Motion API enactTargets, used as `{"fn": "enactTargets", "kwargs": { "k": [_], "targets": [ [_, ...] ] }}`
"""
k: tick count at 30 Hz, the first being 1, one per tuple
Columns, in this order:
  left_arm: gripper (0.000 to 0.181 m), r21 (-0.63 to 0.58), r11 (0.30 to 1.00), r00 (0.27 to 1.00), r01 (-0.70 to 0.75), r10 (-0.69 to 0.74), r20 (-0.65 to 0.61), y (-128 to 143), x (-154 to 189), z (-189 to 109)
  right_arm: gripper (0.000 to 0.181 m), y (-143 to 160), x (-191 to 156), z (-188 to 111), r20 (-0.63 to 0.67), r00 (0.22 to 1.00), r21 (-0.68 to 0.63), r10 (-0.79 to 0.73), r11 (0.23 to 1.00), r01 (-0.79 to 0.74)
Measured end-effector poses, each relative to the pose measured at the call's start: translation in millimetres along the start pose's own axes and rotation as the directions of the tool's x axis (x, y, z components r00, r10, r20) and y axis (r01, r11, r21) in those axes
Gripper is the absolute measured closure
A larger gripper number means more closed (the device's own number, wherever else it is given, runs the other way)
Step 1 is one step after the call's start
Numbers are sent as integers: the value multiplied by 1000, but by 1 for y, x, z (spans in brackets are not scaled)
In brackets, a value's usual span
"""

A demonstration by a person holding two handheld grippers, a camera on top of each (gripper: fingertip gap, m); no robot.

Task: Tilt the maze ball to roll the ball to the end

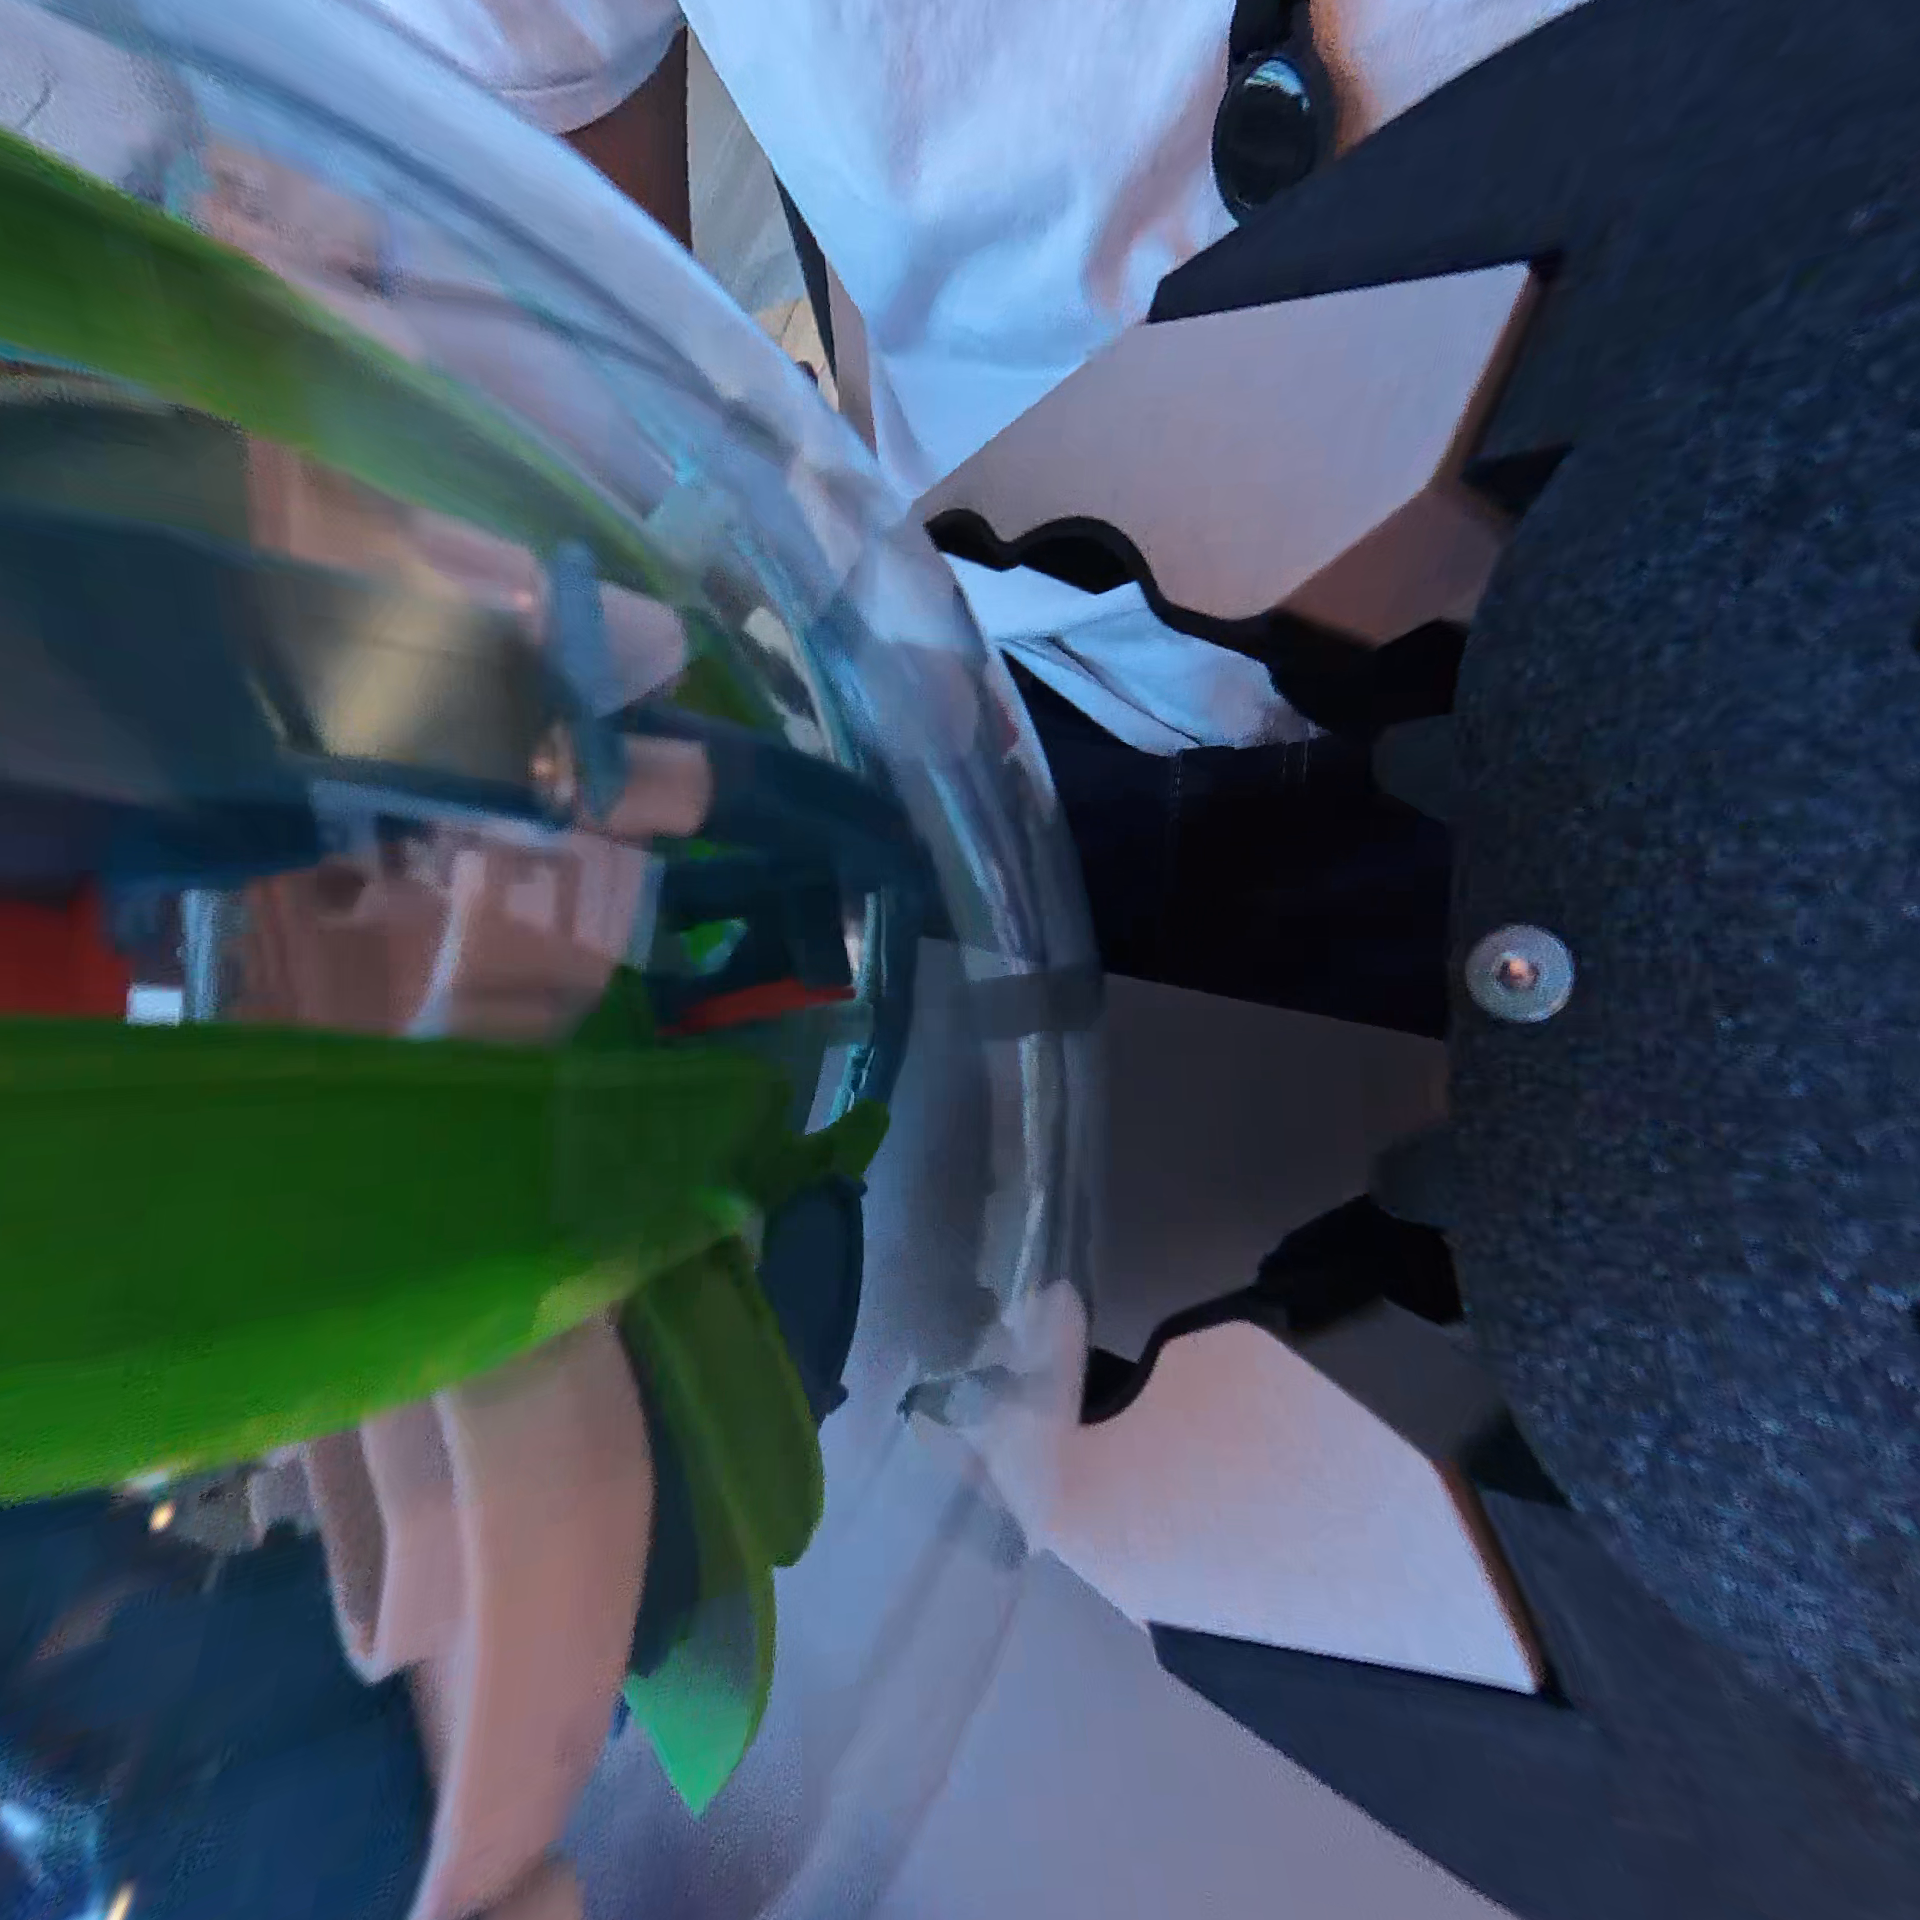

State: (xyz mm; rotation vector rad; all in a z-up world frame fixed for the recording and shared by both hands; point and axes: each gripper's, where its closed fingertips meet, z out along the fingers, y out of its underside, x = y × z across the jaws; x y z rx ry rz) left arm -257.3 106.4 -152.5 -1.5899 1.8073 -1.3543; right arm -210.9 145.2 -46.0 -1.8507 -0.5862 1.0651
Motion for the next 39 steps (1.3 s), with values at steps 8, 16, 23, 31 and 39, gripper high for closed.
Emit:
{"fn": "enactTargets", "kwargs": {
  "k": [8,16,23,31,39],
  "targets": [
    [33,-47,999,1000,6,-7,-15,5,4,10,27,1,5,-5,11,998,32,62,998,-62],
    [29,-27,999,999,38,-39,-37,0,3,9,28,0,-9,1,-82,992,-44,-96,995,93],
    [31,10,1000,999,19,-18,-46,-5,5,7,28,-11,-28,8,-103,956,-11,-273,962,274],
    [32,20,999,998,28,-27,-59,-7,7,8,28,-15,-28,8,-107,961,-6,-255,967,256],
    [36,-67,996,997,64,-67,-44,5,5,16,29,-10,-9,3,-47,992,31,-121,992,122]
  ]
}}
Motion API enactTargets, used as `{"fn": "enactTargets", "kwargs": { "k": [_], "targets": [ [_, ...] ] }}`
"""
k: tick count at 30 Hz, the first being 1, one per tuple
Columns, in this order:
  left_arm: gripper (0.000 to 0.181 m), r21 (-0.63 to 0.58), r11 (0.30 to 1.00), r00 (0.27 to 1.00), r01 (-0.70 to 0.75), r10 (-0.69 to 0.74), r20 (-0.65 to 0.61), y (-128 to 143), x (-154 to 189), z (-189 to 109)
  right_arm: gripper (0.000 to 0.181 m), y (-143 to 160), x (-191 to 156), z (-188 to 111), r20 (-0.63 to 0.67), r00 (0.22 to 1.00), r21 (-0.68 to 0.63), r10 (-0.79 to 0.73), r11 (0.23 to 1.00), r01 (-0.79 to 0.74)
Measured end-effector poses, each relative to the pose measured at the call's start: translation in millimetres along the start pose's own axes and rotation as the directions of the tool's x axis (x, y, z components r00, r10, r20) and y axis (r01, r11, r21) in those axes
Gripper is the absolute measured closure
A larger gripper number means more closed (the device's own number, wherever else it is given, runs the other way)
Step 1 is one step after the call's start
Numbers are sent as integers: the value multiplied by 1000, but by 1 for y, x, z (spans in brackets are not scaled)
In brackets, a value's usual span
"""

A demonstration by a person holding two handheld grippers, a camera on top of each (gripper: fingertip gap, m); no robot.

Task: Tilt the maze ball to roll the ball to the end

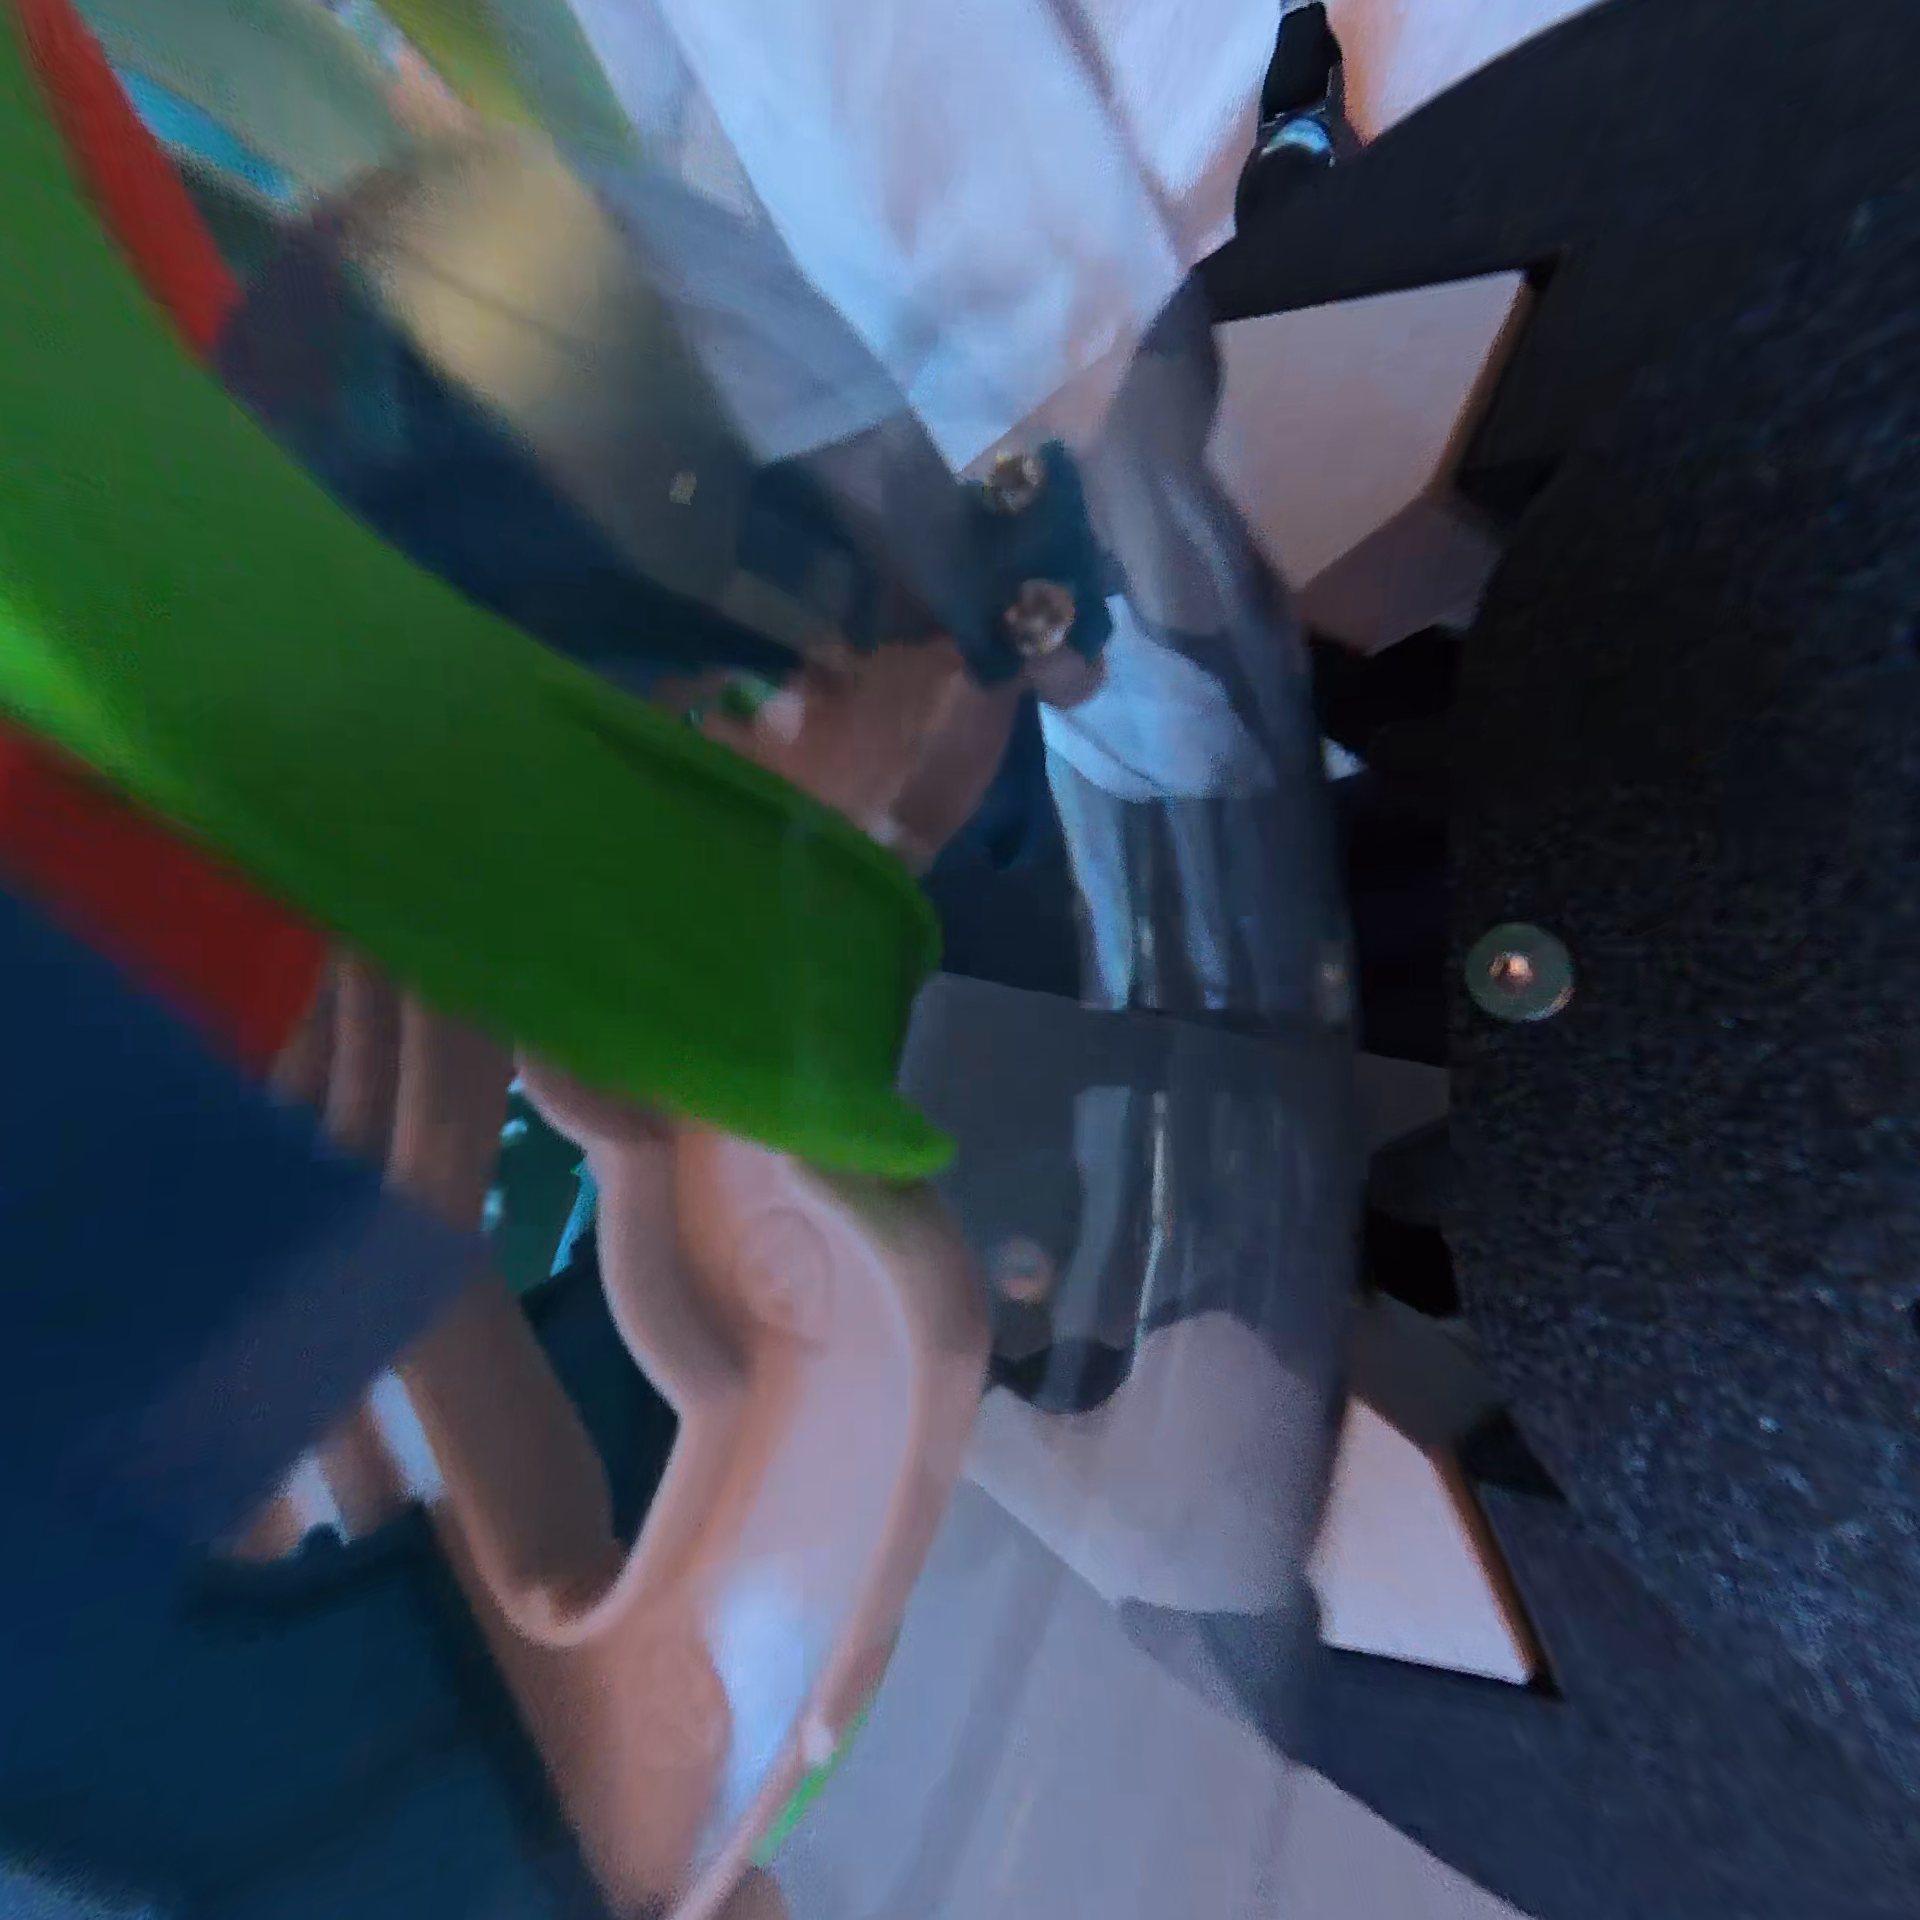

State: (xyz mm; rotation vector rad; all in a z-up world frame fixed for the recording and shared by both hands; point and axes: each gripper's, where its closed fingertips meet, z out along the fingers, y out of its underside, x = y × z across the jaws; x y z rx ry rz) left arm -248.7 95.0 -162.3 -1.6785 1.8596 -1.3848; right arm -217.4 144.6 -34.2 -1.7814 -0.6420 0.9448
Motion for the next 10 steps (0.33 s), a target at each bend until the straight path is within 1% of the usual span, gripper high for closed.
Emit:
{"fn": "enactTargets", "kwargs": {
  "k": [3,7,9,10],
  "targets": [
    [29,-10,1000,1000,9,-9,11,1,-2,1,29,4,10,-3,21,998,4,52,999,-52],
    [26,-15,1000,1000,1,-1,13,3,-2,0,30,6,14,-4,53,996,17,78,997,-79],
    [23,-26,1000,1000,-5,6,15,7,-2,-6,34,7,17,-3,55,996,9,74,997,-75],
    [23,-45,999,1000,-11,12,15,12,-3,-13,40,7,18,-3,53,996,7,66,998,-67]
  ]
}}
